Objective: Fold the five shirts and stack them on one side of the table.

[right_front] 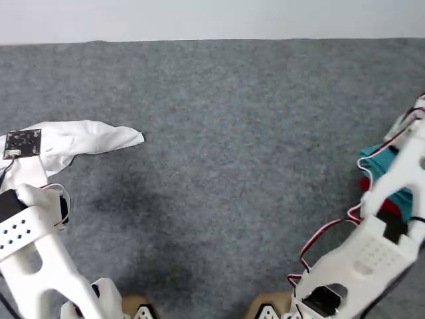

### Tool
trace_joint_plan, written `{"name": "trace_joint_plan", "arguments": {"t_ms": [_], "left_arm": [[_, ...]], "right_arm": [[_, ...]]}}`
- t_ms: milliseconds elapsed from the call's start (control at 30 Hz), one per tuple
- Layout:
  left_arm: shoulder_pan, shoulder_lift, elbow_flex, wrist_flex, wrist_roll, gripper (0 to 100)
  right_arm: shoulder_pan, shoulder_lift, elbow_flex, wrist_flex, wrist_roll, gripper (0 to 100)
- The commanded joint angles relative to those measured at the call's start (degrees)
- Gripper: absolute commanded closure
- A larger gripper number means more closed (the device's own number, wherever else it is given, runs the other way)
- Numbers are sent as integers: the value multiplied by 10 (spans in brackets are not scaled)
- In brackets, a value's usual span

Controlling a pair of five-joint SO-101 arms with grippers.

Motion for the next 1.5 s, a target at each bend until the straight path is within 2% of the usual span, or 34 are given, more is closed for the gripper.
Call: {"name": "trace_joint_plan", "arguments": {"t_ms": [0, 200, 367, 567, 1000, 1200, 1467], "left_arm": [[3, 1, -2, 1, -4, 997], [3, 1, -2, 1, -4, 997], [3, 1, -2, 1, -4, 997], [3, 1, -2, -4, -4, 997], [3, 0, -2, -5, -4, 997], [3, -2, -2, -4, -4, 997], [3, 0, -2, -2, -4, 997]], "right_arm": [[12, -58, -20, 59, 7, 988], [57, -28, -18, 130, 7, 988], [111, 36, -18, 134, 7, 988], [135, 108, -20, 134, 7, 988], [142, -90, -18, 134, 11, 988], [165, -66, 4, 143, 89, 988], [192, 22, 62, 141, 91, 988]]}}
